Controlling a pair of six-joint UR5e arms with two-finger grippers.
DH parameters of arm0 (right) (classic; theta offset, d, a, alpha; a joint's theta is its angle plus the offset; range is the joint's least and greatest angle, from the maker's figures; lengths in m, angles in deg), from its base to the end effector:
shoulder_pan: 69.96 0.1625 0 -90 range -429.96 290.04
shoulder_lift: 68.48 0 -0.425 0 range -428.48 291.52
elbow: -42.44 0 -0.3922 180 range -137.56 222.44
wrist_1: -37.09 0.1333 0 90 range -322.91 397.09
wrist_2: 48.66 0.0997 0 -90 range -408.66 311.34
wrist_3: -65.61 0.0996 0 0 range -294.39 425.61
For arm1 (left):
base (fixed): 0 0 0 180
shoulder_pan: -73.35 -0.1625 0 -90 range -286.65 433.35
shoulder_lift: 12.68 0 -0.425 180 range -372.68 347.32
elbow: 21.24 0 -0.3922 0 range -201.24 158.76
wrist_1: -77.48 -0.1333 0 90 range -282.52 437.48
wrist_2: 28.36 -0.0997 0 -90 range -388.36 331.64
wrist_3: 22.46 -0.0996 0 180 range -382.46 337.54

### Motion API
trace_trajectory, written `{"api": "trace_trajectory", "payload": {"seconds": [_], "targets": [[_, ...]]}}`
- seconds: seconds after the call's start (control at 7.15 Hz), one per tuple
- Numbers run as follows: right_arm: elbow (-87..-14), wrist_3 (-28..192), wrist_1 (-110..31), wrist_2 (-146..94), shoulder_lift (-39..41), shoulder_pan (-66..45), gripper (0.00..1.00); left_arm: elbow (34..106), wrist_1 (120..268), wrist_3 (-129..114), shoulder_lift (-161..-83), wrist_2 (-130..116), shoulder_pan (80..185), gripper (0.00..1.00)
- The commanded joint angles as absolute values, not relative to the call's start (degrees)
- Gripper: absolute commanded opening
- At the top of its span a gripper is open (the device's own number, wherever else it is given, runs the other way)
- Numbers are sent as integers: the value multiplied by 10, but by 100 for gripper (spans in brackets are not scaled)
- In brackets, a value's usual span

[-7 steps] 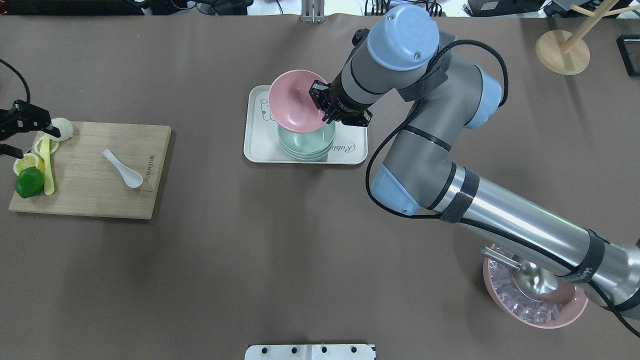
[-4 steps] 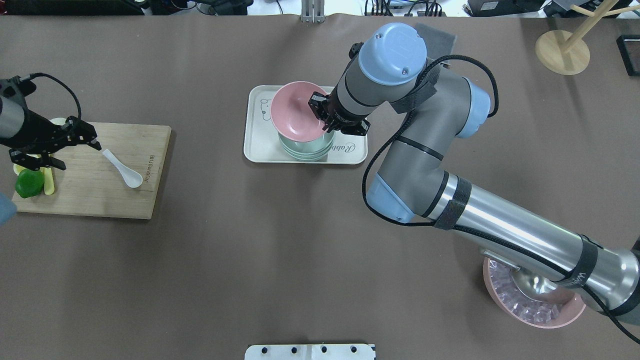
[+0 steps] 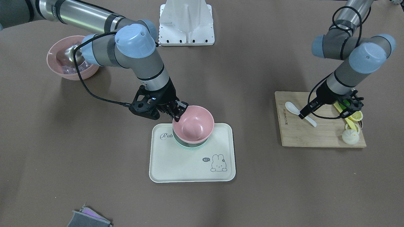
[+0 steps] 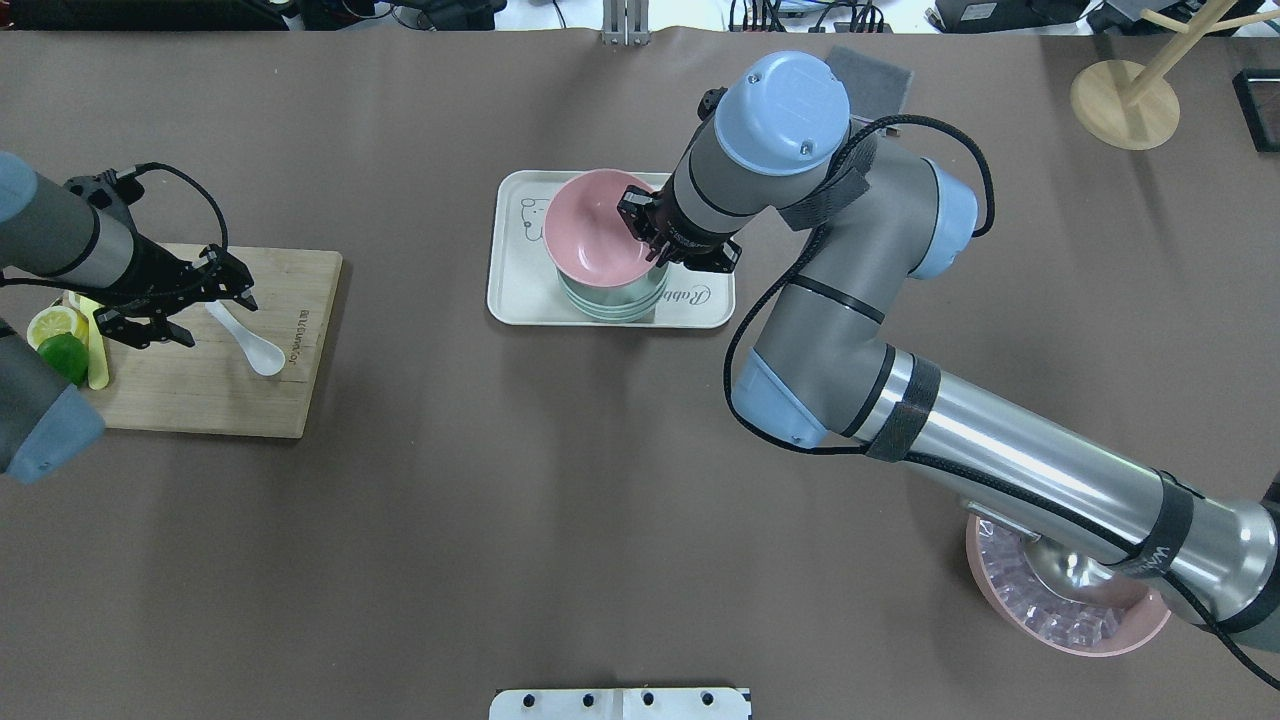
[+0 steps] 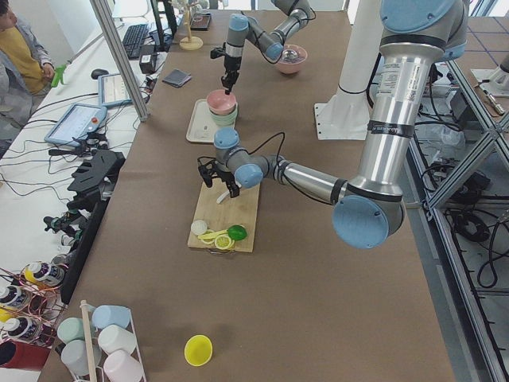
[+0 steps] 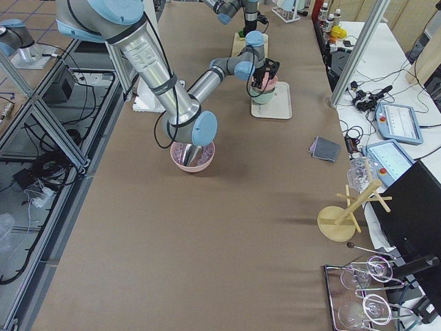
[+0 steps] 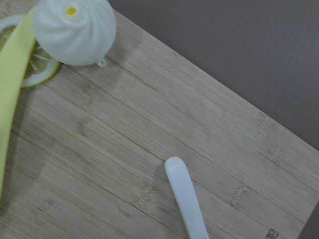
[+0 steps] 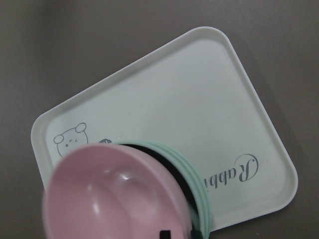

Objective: Stack pink bowl on green and place spoon
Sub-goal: 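Release the pink bowl and raise right gripper while left grasps white spoon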

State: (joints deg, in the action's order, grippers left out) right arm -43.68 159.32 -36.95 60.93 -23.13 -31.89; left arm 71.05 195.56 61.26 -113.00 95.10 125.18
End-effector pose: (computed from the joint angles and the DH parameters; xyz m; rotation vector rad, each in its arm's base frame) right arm -0.5122 -0.5281 0.1769 -0.0100 -1.0394 0.4942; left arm 0.3022 -0.5112 0.4930 -0.1554 0.8839 -0.5346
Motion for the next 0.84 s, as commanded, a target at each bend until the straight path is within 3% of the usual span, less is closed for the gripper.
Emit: {"api": "trace_trajectory", "payload": {"seconds": [0.0, 0.14, 0.28, 0.42, 0.7], "targets": [[-453, 1591, -371, 601, -229, -313, 100, 703, 1955, 621, -1138, 950, 1243, 70], [-501, 1589, -374, 624, -194, -291, 100, 691, 1957, 636, -1150, 942, 1239, 58], [-543, 1586, -373, 671, -154, -257, 100, 689, 1957, 641, -1152, 931, 1236, 35], [-557, 1574, -373, 694, -137, -237, 100, 688, 1957, 641, -1152, 931, 1236, 0], [-563, 1567, -375, 707, -130, -219, 100, 693, 1954, 642, -1153, 938, 1237, 0]]}}
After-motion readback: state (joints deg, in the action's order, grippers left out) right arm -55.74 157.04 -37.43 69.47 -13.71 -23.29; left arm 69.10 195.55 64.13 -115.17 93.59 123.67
